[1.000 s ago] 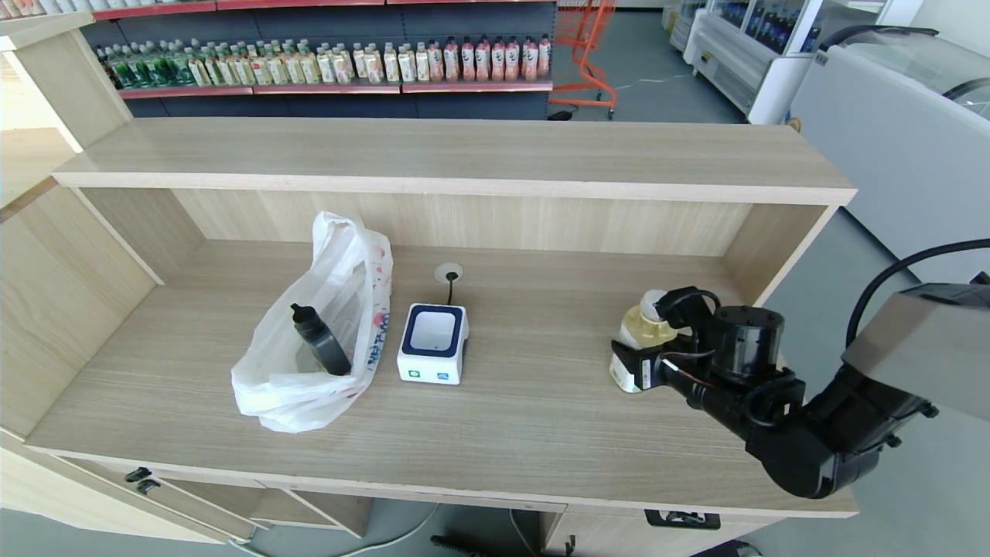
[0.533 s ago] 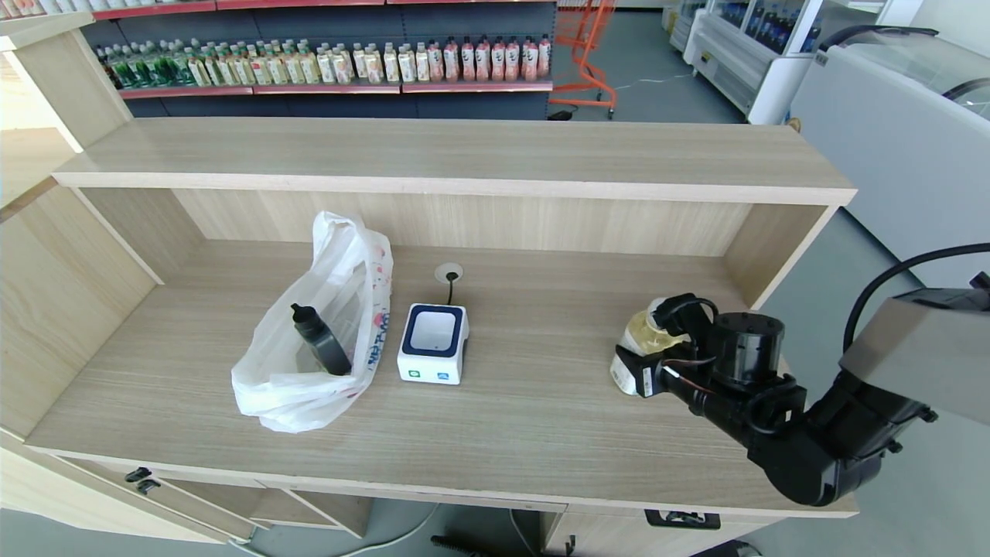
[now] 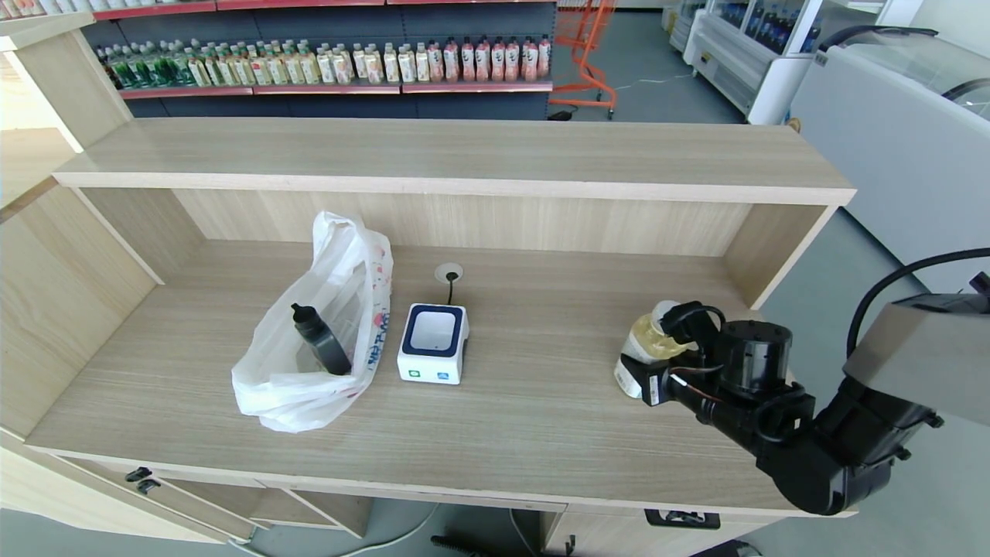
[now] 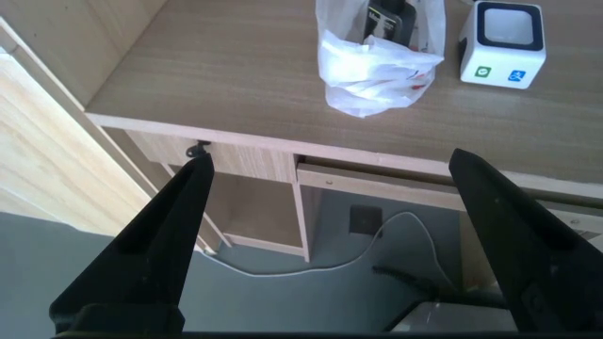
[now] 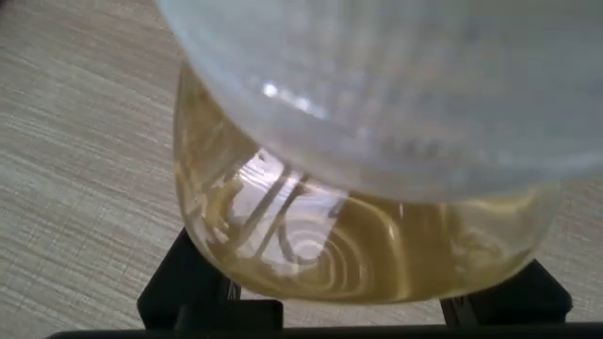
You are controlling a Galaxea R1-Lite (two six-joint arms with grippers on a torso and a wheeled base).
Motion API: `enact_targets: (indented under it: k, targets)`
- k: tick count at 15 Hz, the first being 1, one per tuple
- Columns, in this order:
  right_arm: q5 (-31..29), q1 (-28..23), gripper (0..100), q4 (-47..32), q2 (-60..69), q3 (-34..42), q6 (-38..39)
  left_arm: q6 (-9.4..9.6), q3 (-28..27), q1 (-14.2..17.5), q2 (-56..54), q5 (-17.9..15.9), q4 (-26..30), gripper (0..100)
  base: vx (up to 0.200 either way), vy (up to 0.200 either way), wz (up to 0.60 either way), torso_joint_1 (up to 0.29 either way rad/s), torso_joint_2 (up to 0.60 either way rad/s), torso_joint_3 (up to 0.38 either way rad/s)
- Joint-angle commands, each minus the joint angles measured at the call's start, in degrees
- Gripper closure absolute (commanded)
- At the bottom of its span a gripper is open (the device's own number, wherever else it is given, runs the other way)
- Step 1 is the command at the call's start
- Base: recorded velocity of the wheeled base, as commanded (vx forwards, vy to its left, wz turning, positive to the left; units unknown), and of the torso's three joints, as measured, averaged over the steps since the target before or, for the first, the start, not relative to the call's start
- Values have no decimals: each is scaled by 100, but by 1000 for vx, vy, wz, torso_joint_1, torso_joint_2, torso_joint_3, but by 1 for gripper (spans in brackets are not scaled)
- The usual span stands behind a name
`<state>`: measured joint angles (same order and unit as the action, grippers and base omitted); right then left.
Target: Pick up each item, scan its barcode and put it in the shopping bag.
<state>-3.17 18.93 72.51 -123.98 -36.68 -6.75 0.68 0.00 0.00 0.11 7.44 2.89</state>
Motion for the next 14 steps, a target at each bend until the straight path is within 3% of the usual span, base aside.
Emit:
enact_targets:
  k: [1, 3, 5, 7, 10, 14]
  targets:
    - [211, 5, 100, 9, 243, -208, 78, 2, 0, 0, -2, 3, 1, 0, 0, 0, 0, 0, 0, 0]
    - [906, 32, 100, -475, 1025, -568, 746, 2, 0, 0, -2, 3, 1, 0, 0, 0, 0, 0, 0, 0]
    - [2549, 163, 100, -1327, 2282, -568, 1774, 2, 0, 0, -2, 3, 1, 0, 0, 0, 0, 0, 0, 0]
    - [3551, 181, 100, -1898, 3055, -269, 2363, 2, 0, 0, -2, 3, 1, 0, 0, 0, 0, 0, 0, 0]
    - [3964, 550, 100, -2329, 3662, 302, 2363, 2, 0, 0, -2, 3, 1, 0, 0, 0, 0, 0, 0, 0]
    - [4167, 981, 100, -2698, 3943, 100, 2442, 2, 0, 0, -2, 3, 1, 0, 0, 0, 0, 0, 0, 0]
